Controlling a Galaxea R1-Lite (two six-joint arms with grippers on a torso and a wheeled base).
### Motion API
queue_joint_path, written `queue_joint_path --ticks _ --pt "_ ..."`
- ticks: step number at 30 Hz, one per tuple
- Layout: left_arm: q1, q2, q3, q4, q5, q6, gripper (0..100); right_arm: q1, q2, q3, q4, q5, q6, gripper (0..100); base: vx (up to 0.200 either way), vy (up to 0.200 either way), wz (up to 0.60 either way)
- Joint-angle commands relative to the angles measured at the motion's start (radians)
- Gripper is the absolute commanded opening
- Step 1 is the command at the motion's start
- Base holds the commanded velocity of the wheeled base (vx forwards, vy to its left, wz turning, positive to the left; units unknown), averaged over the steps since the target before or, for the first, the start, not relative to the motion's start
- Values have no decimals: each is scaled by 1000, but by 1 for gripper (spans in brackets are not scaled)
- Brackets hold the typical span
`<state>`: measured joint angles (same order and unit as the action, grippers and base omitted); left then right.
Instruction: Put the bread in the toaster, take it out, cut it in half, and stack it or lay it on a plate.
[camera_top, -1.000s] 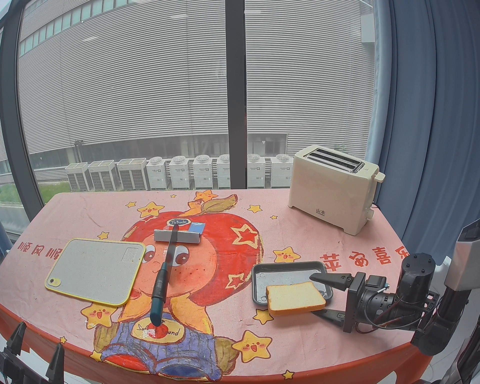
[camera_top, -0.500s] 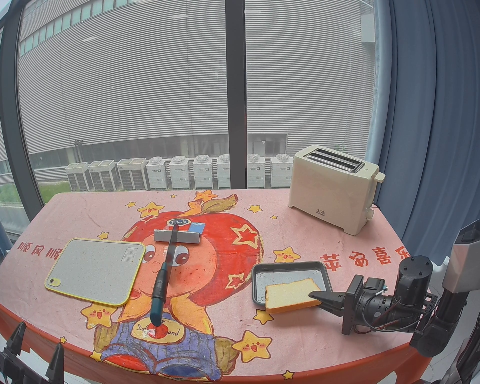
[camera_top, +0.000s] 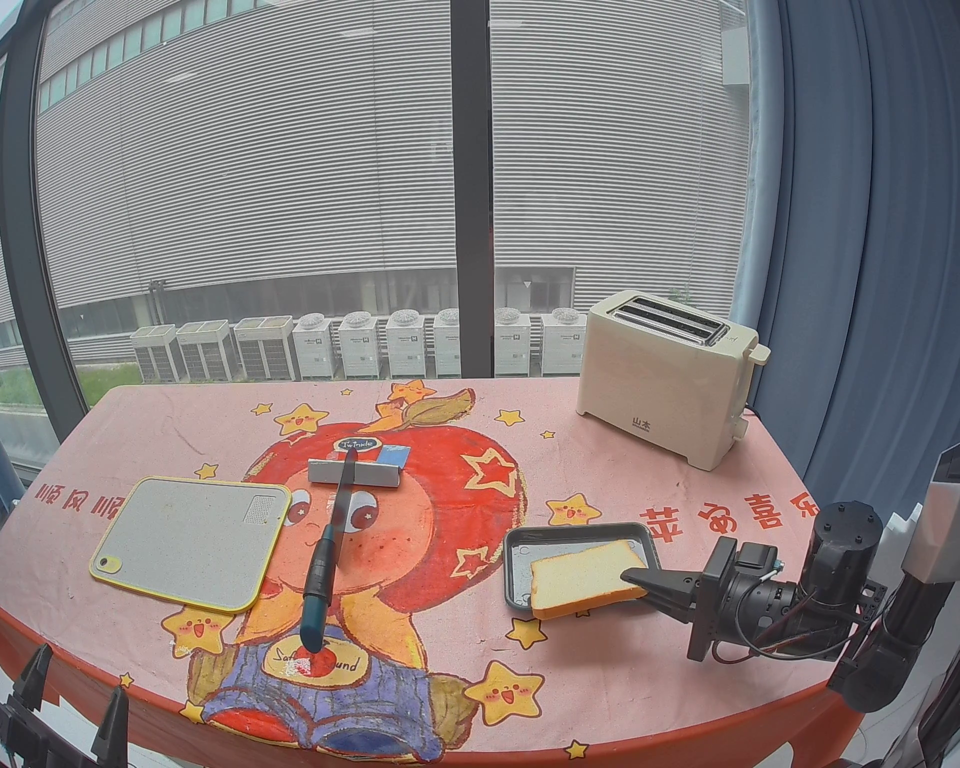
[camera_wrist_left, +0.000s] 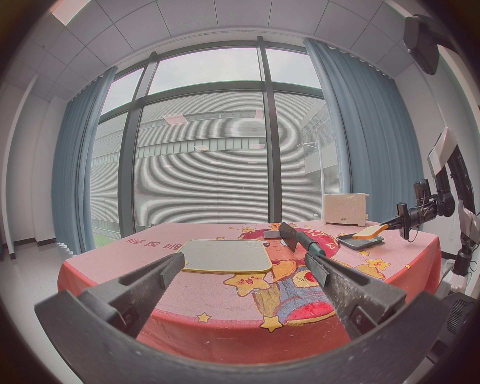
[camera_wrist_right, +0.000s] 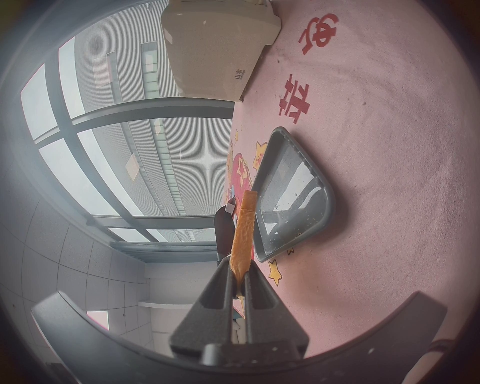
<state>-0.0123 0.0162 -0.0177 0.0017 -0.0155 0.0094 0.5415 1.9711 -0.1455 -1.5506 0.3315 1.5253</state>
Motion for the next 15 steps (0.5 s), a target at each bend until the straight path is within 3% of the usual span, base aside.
queue_joint_path --ticks 1,4,6,7,10,11,13,14,15 --pt "0 -15 16 0 0 0 100 3 -20 4 -2 -6 -10 0 0 0 0" --pt "0 -15 16 0 0 0 100 6 -35 11 0 -28 -37 0 0 0 0" --pt "0 -15 16 0 0 0 100 15 -41 15 0 -51 -86 0 0 0 0" --pt "0 -15 16 0 0 0 100 44 -52 21 0 -85 -136 0 0 0 0" --pt "0 -15 16 0 0 0 100 86 -63 23 0 -170 -208 0 0 0 0" --pt "0 -15 16 0 0 0 100 86 -63 23 0 -170 -208 0 0 0 0" --pt "0 -15 16 0 0 0 100 120 -61 20 0 -244 -292 0 0 0 0" --pt "0 -15 16 0 0 0 100 123 -61 20 -2 -252 -300 0 0 0 0" --pt "0 -15 16 0 0 0 100 135 -61 24 0 -278 -349 0 0 0 0"
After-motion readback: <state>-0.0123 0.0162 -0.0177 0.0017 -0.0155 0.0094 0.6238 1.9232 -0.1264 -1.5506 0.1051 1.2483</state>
